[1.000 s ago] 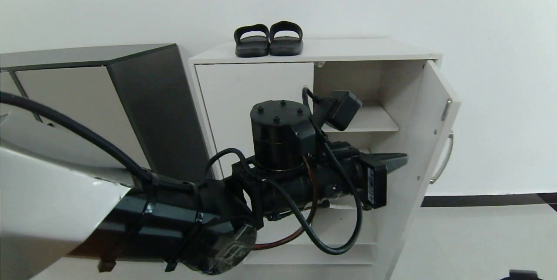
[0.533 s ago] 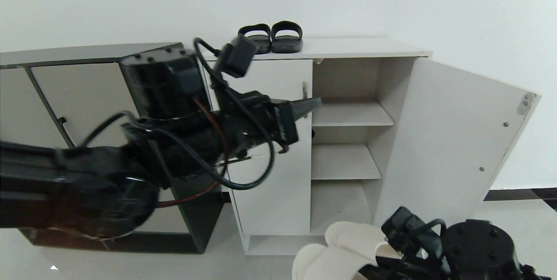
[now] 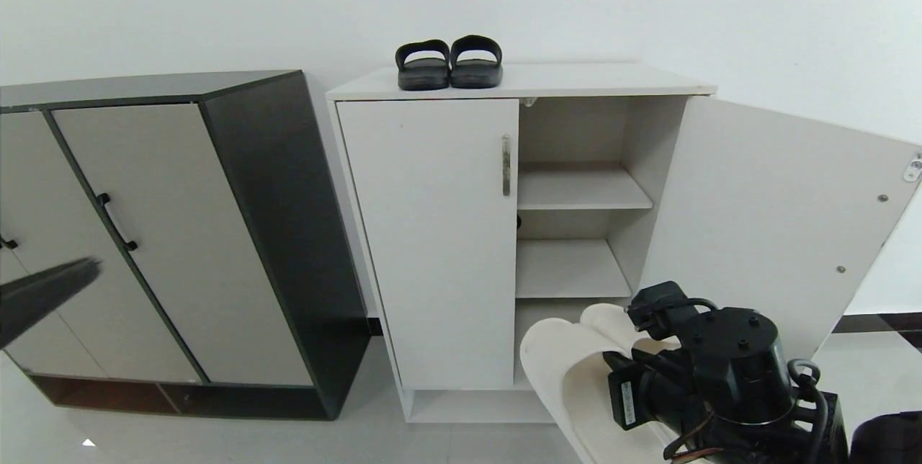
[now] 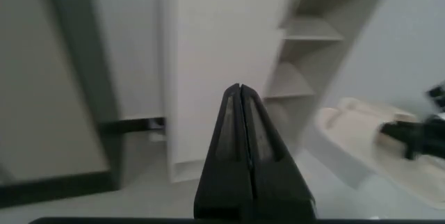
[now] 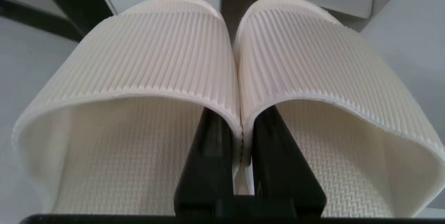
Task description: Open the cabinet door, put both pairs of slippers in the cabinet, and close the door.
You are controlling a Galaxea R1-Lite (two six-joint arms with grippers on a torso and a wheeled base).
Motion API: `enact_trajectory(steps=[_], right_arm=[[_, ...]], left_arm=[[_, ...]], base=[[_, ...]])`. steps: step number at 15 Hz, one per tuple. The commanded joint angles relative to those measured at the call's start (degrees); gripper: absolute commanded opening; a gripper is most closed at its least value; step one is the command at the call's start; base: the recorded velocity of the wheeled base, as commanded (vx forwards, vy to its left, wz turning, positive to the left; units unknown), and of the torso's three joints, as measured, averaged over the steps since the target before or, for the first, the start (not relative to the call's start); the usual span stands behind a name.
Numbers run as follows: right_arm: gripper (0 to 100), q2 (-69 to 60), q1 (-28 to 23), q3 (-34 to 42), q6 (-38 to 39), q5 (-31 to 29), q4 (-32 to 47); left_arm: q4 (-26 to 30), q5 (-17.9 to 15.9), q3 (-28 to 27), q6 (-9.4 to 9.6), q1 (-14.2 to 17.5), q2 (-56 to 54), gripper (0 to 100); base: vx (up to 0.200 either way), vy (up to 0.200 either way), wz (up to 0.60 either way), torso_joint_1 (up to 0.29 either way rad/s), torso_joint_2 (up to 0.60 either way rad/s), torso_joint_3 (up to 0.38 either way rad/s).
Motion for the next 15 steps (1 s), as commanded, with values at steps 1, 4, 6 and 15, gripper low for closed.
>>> enact_trajectory(steps=[1, 4, 6, 15], right_arm=[[0, 0.2, -0.11, 0.06, -0.06, -0.09, -0.04], [0, -0.06, 0.59, 0.06, -0.15, -0.09, -0.04], [0, -0.06, 1.91, 0.24, -0.06, -0.09, -0.22], [0, -0.33, 6.22, 0.32, -0.15, -0.09, -2.59]], left_arm=[[6.66, 5.01, 20.83, 2.75, 16.21, -32.56, 0], [9.04, 5.18, 29.27, 2.84, 16.12, -41.79, 0], [3.59, 0.17, 32.87, 2.4, 16.12, -41.79, 0], [5.52, -4.57, 33.05, 7.94, 16.03, -41.79, 0]], base=[[0.0, 0.0, 0.0, 0.0, 0.0, 0.0], [0.0, 0.0, 0.0, 0.0, 0.0, 0.0], [0.0, 0.0, 0.0, 0.0, 0.0, 0.0], [0.0, 0.0, 0.0, 0.0, 0.0, 0.0]])
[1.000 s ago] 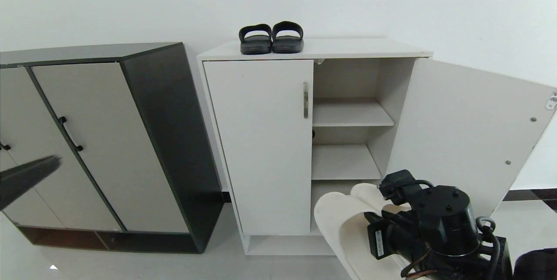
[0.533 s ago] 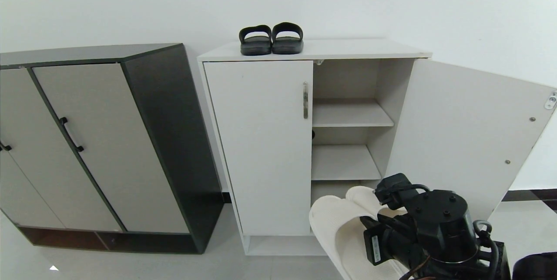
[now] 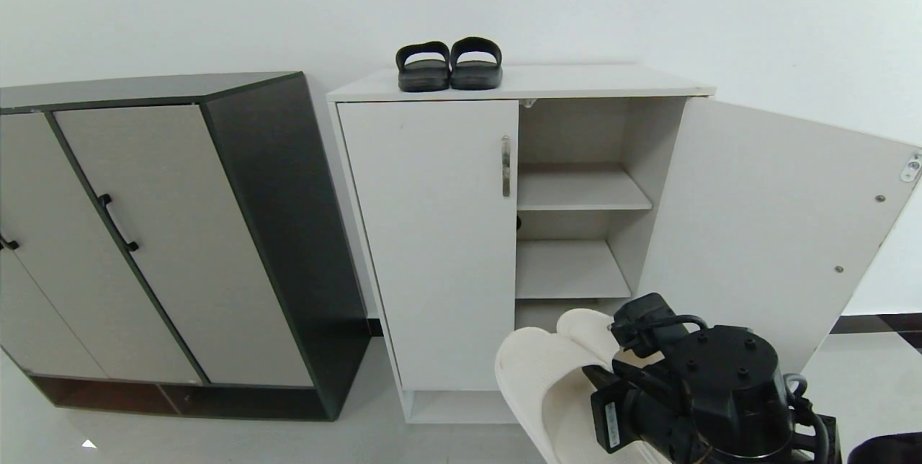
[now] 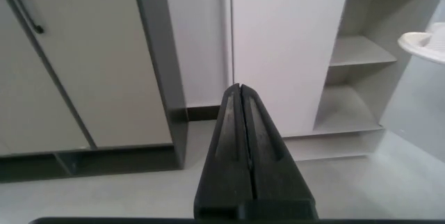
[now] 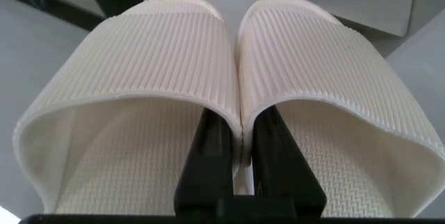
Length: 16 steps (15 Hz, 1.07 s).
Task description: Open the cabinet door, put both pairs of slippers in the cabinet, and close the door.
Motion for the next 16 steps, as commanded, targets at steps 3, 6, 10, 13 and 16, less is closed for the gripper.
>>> enact_trajectory(steps=[3, 6, 10, 13, 16], right_arm=[[0, -0.83, 0.84, -1.32, 0.08, -0.15, -0.2], [0, 0.57, 0.84, -3.08, 0.52, -5.95, -0.02], [0, 5.58, 0.57, -9.85, 1.04, -10.16, 0.24], [0, 10.15, -0.48, -11.43, 1.31, -11.92, -0.02], [0, 14.99, -2.59, -16.0, 1.75, -12.01, -0.28]], left_arm=[[0.06, -0.11, 0.02, -1.57, 0.06, 0.05, 0], [0.06, -0.02, 0.02, -1.57, 0.06, 0.05, 0], [0.06, -0.02, 0.02, -1.57, 0.06, 0.05, 0], [0.06, -0.02, 0.02, -1.57, -0.02, 0.05, 0], [0.06, -0.02, 0.02, -1.57, -0.02, 0.05, 0]], base=[[0.0, 0.0, 0.0, 0.0, 0.0, 0.0], [0.0, 0.0, 0.0, 0.0, 0.0, 0.0], [0.0, -0.1, 0.0, 0.002, 0.0, 0.0], [0.0, -0.2, 0.0, 0.005, 0.0, -0.002], [0.0, -0.2, 0.0, 0.001, 0.0, 0.001]])
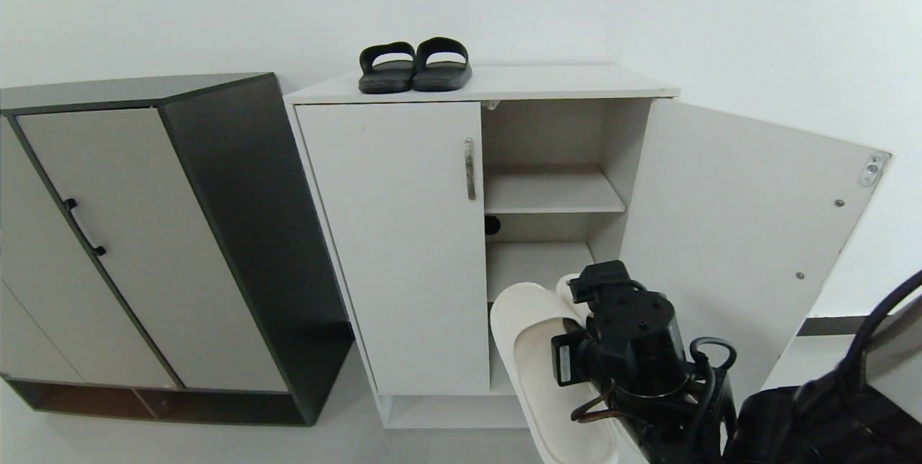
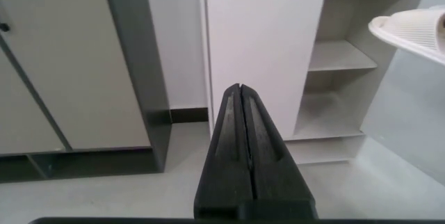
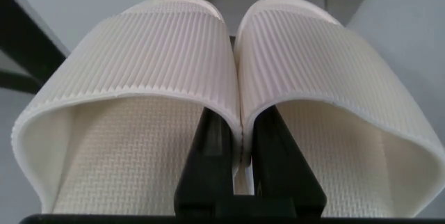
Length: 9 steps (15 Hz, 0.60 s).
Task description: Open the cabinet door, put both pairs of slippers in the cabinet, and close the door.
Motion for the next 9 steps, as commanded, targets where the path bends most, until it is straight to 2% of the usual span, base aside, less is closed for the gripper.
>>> enact_trajectory(steps=[1, 5, 9], right_arm=[[0, 5.73, -1.3, -3.35, 1.22, -0.22, -0.82], [0, 9.95, -3.5, -4.67, 2.18, -1.28, -2.22], [0, 15.93, -4.29, -5.9, 2.01, -1.81, -7.94]], left_arm=[[-0.01, -0.02, 0.0, 0.02, -0.1, 0.16, 0], [-0.01, -0.02, 0.0, -0.16, -0.01, 0.16, 0], [-0.01, 0.07, 0.0, -0.25, -0.01, 0.16, 0]], base=[[0.0, 0.0, 0.0, 0.0, 0.0, 0.0], [0.0, 0.0, 0.0, 0.0, 0.0, 0.0], [0.0, 0.0, 0.0, 0.0, 0.0, 0.0]])
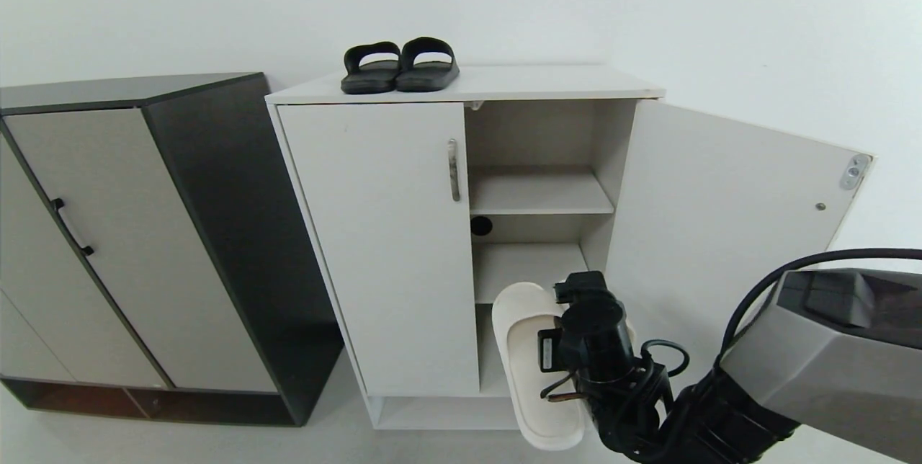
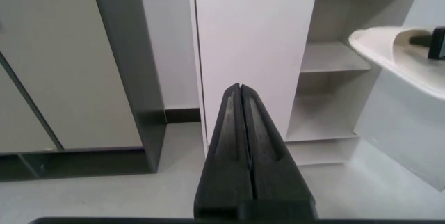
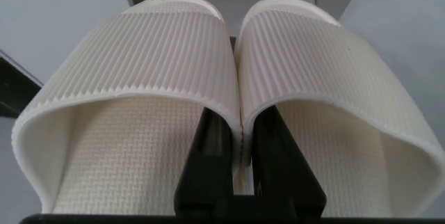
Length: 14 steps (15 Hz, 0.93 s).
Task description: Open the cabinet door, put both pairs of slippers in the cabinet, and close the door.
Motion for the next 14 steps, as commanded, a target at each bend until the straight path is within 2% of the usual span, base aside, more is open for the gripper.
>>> enact_trajectory(steps=[1, 3, 7, 14], right_arm=[[0, 3.11, -0.31, -0.81, -0.18, 0.21, -0.33], [0, 6.1, -0.39, -5.11, -0.53, -0.31, -0.33], [0, 6.19, -0.31, -4.94, -0.36, -0.4, -2.0], [0, 8.12, -0.31, -4.94, -0.53, -0.4, -3.5]], left_arm=[[0.04, -0.02, 0.0, 0.0, 0.06, 0.13, 0], [-0.05, 0.07, 0.0, 0.0, 0.06, 0.13, 0], [-0.05, 0.07, 0.0, -0.09, 0.06, 0.13, 0], [0.04, -0.02, 0.0, 0.0, 0.06, 0.13, 0]], base=[[0.0, 0.0, 0.0, 0.0, 0.0, 0.0], [0.0, 0.0, 0.0, 0.0, 0.0, 0.0], [0.0, 0.0, 0.0, -0.001, 0.0, -0.021], [0.0, 0.0, 0.0, 0.004, 0.01, -0.177]])
